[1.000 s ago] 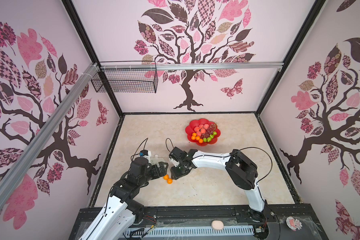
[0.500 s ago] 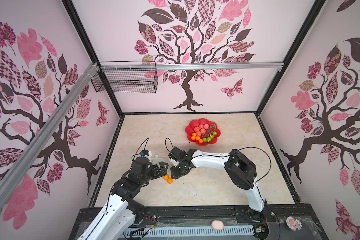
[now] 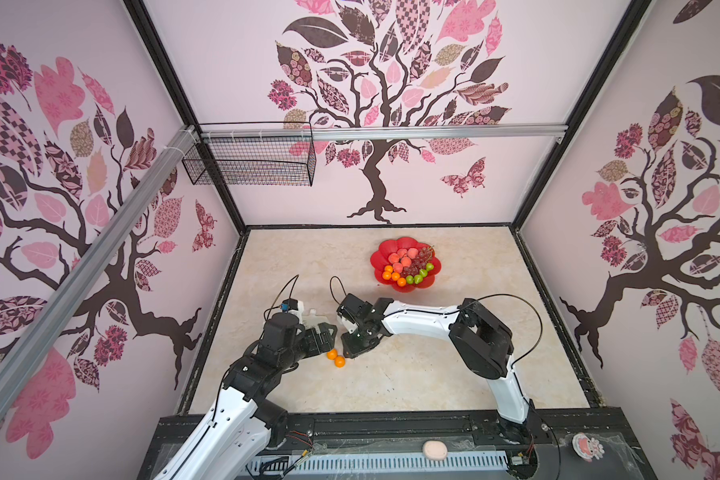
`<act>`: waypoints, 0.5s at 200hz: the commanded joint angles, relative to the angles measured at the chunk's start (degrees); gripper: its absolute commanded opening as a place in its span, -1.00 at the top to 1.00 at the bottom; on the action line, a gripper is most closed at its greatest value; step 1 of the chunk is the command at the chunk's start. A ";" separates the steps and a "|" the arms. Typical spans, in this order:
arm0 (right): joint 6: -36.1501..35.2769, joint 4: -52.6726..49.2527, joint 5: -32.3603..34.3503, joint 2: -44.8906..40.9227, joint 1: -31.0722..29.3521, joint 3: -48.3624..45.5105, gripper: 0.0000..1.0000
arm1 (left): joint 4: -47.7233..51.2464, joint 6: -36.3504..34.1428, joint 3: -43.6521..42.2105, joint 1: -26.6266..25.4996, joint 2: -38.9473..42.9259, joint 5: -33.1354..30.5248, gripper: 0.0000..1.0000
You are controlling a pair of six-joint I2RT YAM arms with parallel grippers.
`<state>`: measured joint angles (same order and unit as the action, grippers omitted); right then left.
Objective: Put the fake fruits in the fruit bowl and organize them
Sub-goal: 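Lower the right gripper and close it on an orange ball, then lift the orange ball and carry it over the bowl with the right gripper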
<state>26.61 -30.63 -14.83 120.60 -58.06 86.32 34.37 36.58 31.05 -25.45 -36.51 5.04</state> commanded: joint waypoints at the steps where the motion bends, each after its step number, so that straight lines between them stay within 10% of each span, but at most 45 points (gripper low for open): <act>1: -0.52 -1.50 1.55 -0.55 -0.17 1.27 0.26 | -2.49 -1.33 -0.58 -0.20 -0.50 0.59 -0.97; 100: 1.59 2.33 -0.38 -8.31 7.32 -4.10 0.30 | -10.33 -6.03 3.44 -0.20 -9.76 5.71 -0.97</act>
<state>27.46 -27.99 -15.29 118.04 -53.45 83.07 28.38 32.51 31.44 -25.45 -44.62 8.32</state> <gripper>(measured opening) 0.354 0.984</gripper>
